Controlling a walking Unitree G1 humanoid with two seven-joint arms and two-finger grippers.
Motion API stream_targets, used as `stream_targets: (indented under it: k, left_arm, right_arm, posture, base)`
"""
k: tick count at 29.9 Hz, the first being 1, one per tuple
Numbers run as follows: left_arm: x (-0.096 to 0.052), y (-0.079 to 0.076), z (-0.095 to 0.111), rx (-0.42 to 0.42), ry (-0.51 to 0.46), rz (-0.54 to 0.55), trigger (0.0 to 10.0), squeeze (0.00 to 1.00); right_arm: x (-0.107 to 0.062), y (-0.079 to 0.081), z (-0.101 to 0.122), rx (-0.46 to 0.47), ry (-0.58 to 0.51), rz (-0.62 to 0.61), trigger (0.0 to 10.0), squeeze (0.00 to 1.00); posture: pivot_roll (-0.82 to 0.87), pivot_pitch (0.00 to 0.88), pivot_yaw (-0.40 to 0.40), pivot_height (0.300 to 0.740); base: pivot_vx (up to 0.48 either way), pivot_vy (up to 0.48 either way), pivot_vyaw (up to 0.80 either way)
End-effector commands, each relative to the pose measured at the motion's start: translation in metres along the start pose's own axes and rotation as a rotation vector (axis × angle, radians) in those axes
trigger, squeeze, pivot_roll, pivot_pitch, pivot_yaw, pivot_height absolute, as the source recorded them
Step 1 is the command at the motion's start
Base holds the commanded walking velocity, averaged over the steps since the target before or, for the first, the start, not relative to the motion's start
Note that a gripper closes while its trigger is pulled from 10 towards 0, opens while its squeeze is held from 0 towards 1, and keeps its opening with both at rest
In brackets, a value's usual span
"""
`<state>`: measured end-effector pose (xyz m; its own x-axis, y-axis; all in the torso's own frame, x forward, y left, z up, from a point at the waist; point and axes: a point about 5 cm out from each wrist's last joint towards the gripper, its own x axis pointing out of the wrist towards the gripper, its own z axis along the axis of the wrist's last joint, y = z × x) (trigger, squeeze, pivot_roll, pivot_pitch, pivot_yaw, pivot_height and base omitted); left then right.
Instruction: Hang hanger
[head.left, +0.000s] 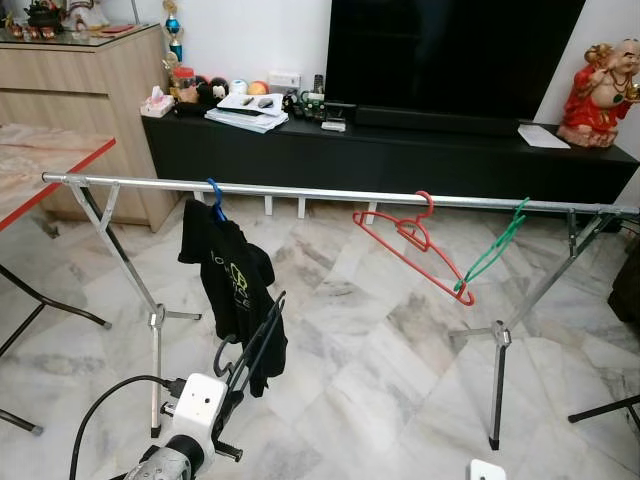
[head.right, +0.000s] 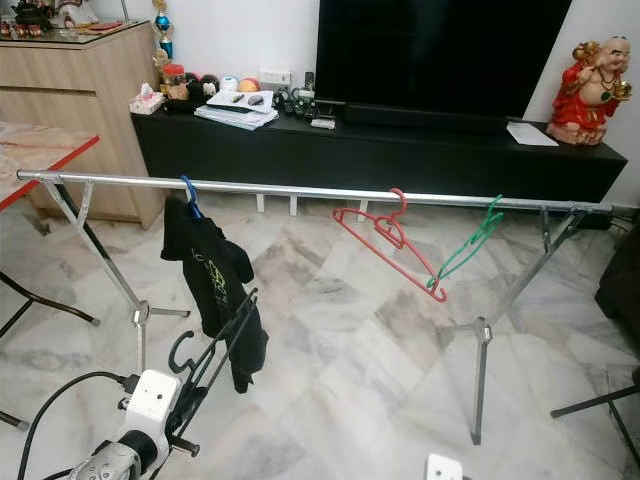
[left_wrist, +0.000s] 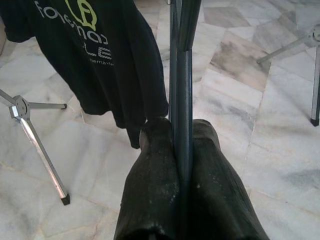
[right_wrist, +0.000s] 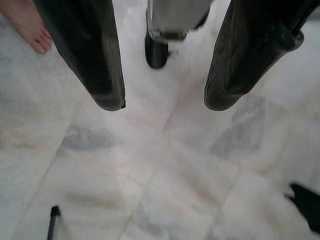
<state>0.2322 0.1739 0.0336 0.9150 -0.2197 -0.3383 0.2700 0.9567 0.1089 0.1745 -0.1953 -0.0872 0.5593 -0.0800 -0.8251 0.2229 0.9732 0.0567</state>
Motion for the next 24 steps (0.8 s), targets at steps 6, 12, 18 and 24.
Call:
stream_targets:
  k: [6, 12, 18, 24]
  left_arm:
    - [0.0002, -0.0005, 0.0031, 0.021, -0.001, -0.015, 10.0, 0.0]
    - [0.0004, -0.0004, 0.0033, 0.051, 0.013, -0.038, 10.0, 0.0]
    - [0.001, -0.0023, 0.0044, 0.061, 0.011, -0.049, 10.0, 0.0]
    - [0.0021, -0.0044, 0.004, 0.066, 0.014, -0.061, 10.0, 0.0]
  right_arm:
    - [-0.001, -0.0003, -0.009, -0.042, 0.046, -0.01, 10.0, 0.0]
    - [-0.0006, 0.0077, -0.01, -0.097, 0.052, 0.015, 10.0, 0.0]
    - [-0.0007, 0.0032, -0.0086, -0.091, 0.048, 0.009, 10.0, 0.0]
    - [-0.0008, 0.0028, -0.0097, -0.105, 0.06, 0.017, 10.0, 0.0]
  posture:
    - [0.1, 0.0, -0.03, 0.74]
    - [0.11, 0.0, -0.027, 0.74]
    - [0.11, 0.0, -0.028, 0.74]
    - [0.11, 0.0, -0.029, 0.74]
  base:
    - [0.273, 0.0, 0.0]
    - [0.31, 0.0, 0.0]
    - [0.342, 0.0, 0.0]
    - [0.353, 0.0, -0.74]
